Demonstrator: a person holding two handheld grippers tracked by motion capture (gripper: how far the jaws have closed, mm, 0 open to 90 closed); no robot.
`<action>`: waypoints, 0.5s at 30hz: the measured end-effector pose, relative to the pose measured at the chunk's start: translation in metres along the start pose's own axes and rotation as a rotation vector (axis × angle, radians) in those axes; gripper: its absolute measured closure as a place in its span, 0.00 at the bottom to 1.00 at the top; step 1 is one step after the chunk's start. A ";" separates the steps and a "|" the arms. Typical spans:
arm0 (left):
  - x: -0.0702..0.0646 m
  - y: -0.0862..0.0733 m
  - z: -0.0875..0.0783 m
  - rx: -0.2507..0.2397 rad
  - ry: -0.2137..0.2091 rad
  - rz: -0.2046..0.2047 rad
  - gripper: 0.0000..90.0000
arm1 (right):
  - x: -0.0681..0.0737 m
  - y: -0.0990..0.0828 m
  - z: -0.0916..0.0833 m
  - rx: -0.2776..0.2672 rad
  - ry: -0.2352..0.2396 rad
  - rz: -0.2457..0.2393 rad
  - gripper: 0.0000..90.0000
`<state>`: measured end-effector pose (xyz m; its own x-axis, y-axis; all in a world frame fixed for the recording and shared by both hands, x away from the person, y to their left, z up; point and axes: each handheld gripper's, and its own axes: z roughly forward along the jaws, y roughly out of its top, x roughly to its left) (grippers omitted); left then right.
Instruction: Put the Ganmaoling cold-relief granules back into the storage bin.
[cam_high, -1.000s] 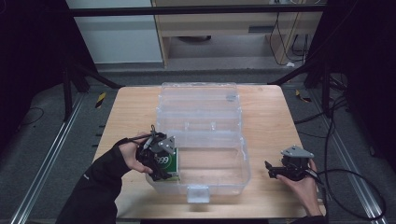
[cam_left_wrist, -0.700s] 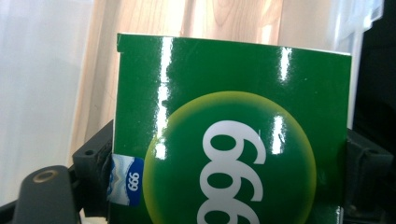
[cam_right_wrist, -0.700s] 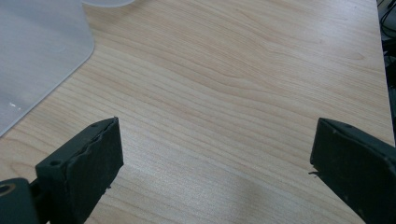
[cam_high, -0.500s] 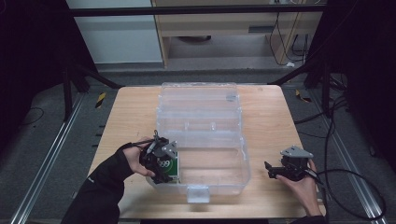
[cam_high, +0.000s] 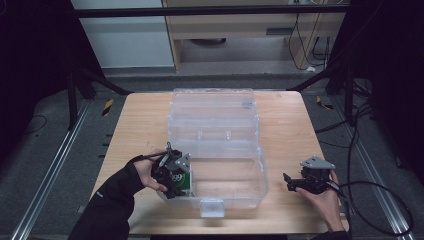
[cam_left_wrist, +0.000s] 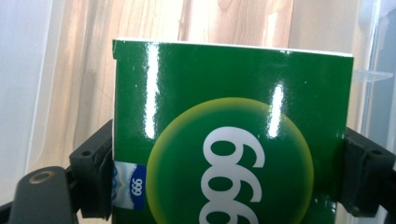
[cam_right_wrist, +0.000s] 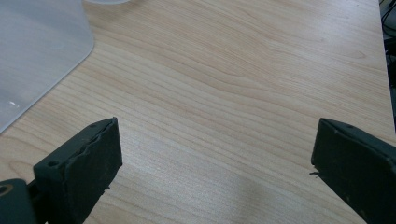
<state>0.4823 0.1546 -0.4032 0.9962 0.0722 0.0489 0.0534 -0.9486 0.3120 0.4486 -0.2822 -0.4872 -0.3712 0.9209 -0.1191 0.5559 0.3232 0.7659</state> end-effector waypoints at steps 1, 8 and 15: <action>0.000 0.000 0.000 -0.003 0.000 -0.001 0.14 | 0.000 0.000 0.000 0.000 0.000 0.000 0.02; -0.001 -0.002 -0.004 -0.023 0.006 -0.010 0.14 | 0.000 0.000 0.000 0.002 0.000 -0.001 0.02; -0.003 -0.002 -0.023 -0.099 0.027 -0.024 0.14 | 0.000 0.000 0.000 0.003 0.000 -0.002 0.02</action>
<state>0.4779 0.1635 -0.3826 0.9924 0.1042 0.0654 0.0690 -0.9116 0.4052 0.4487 -0.2825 -0.4874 -0.3720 0.9204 -0.1207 0.5573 0.3254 0.7639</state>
